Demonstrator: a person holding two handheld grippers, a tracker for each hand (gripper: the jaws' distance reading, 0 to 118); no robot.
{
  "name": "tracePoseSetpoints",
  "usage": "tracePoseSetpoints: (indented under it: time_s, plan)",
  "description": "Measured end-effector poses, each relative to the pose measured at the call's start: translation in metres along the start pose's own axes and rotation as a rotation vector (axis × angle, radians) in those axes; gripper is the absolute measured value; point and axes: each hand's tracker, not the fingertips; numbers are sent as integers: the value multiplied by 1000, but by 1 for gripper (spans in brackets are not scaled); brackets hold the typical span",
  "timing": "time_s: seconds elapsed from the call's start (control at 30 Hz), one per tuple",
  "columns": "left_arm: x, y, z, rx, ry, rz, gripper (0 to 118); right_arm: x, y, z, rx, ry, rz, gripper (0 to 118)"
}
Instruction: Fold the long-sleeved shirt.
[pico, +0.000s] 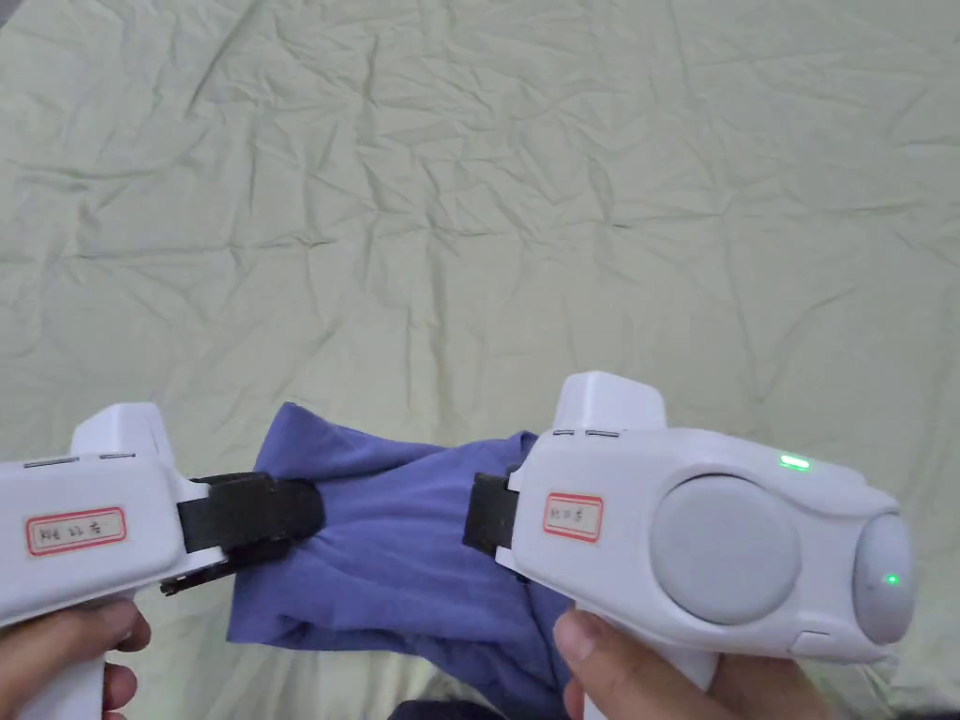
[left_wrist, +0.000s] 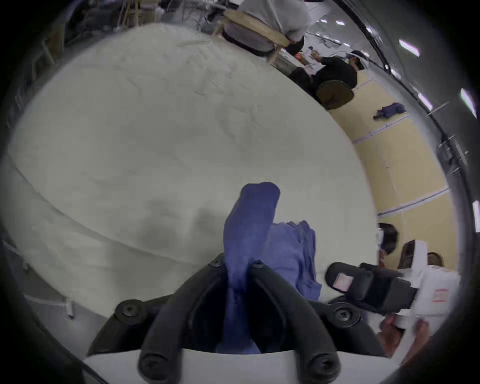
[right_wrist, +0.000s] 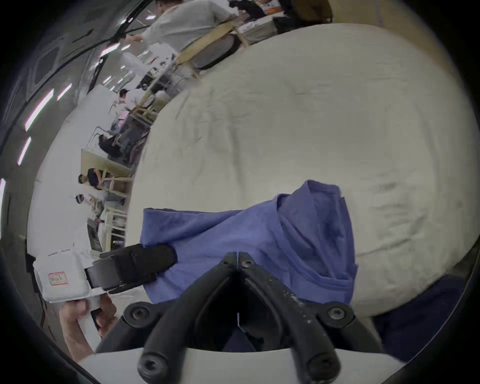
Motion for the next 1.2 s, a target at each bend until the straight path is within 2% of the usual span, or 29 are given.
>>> tracePoseSetpoints:
  time_s: [0.17, 0.27, 0.4, 0.53, 0.57, 0.6, 0.63, 0.67, 0.7, 0.73, 0.83, 0.93, 1.03, 1.07, 1.1, 1.13, 1.2]
  plan:
    - [-97, 27, 33, -5, 122, 91, 9, -74, -10, -44, -77, 58, 61, 3]
    - [-151, 41, 46, 8, 267, 83, 9, -112, -17, -64, -115, 93, 87, 3]
    - [-219, 55, 56, 0, 166, 273, 9, -146, -24, -85, -142, 123, 124, 3]
    - [-236, 59, 51, -5, 238, 199, 10, -167, -30, -95, -158, 116, 162, 3]
    - [-239, 59, 51, -1, 237, 203, 18, -169, -31, -95, -156, 115, 169, 3]
    - [-239, 57, 50, 16, 228, 216, 40, -171, -31, -94, -155, 115, 174, 3]
    - [-232, 55, 49, 46, 260, 144, 91, -172, -30, -93, -152, 115, 177, 3]
    - [-225, 53, 46, 46, 282, 58, 118, -173, -29, -91, -149, 112, 178, 3]
    - [-217, 49, 45, 49, 291, 14, 117, -171, -28, -88, -146, 107, 179, 3]
    - [-207, 43, 54, 104, 294, -44, 111, -170, -27, -83, -141, 102, 176, 3]
    - [-174, 40, 55, 86, 307, -36, 110, -159, -22, -61, -110, 103, 174, 3]
    - [-129, 36, 64, 95, 301, -107, 107, -139, -15, -28, -74, 103, 179, 3]
    - [-70, 30, 84, 4, 191, -178, 83, -105, 1, 22, 1, 80, 192, 3]
    - [-51, 28, 92, 36, 153, -204, 76, -90, 8, 44, 50, 56, 183, 3]
    - [-29, 24, 99, 83, 143, -239, 42, -76, 16, 65, 97, 35, 182, 3]
    - [-4, 18, 108, 153, 153, -294, 3, -59, 23, 91, 165, 16, 177, 3]
    - [37, 8, 130, 278, 171, -409, 2, -28, 32, 144, 306, -37, 185, 3]
